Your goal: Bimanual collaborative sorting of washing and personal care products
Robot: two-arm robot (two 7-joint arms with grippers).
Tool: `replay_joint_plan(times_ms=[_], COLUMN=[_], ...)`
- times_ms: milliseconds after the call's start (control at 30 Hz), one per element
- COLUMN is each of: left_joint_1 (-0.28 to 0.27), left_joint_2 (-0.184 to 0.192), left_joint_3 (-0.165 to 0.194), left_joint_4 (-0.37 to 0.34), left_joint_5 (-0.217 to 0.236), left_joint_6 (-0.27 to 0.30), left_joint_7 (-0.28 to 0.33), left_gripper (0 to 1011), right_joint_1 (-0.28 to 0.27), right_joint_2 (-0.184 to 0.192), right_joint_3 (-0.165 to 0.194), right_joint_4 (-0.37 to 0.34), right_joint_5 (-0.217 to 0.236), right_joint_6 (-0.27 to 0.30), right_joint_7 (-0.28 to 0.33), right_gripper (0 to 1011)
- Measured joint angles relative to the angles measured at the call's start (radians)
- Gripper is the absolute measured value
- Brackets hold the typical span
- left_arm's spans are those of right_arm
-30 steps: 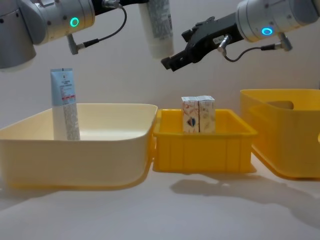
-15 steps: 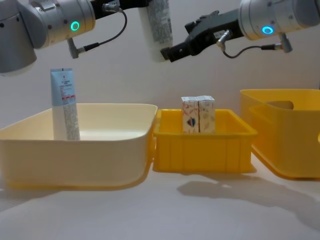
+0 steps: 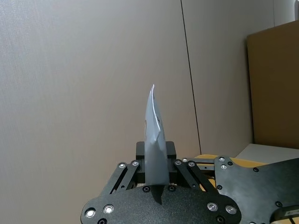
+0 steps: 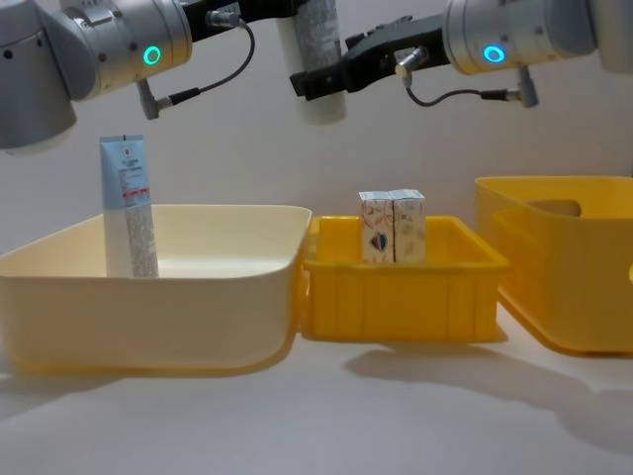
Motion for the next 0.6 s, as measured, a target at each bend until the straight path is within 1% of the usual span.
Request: replay_joint_plan(times_ms=[300, 600], left_joint_1=[0.003, 0.004], left_joint_2=[0.000, 0.000], left_joint_3=[-0.001, -0.002], left_joint_4=[0.001, 0.002], left_joint_5=[-0.001, 0.000], left_joint_6=[0.001, 0.002], left_joint_7=[0.002, 0.003], left_gripper=[240, 240], right_joint_1=[0.020, 0.044], right_joint_2=[-0.040, -0.070], right_joint_3=[0.018, 0.029], right_joint_4=[0.057, 0.107], right_joint_5=[0.012, 0.031], right_joint_6=[-0.008, -0.001], right_joint_7=[-0.030, -0.027], right_gripper=[1001, 1001])
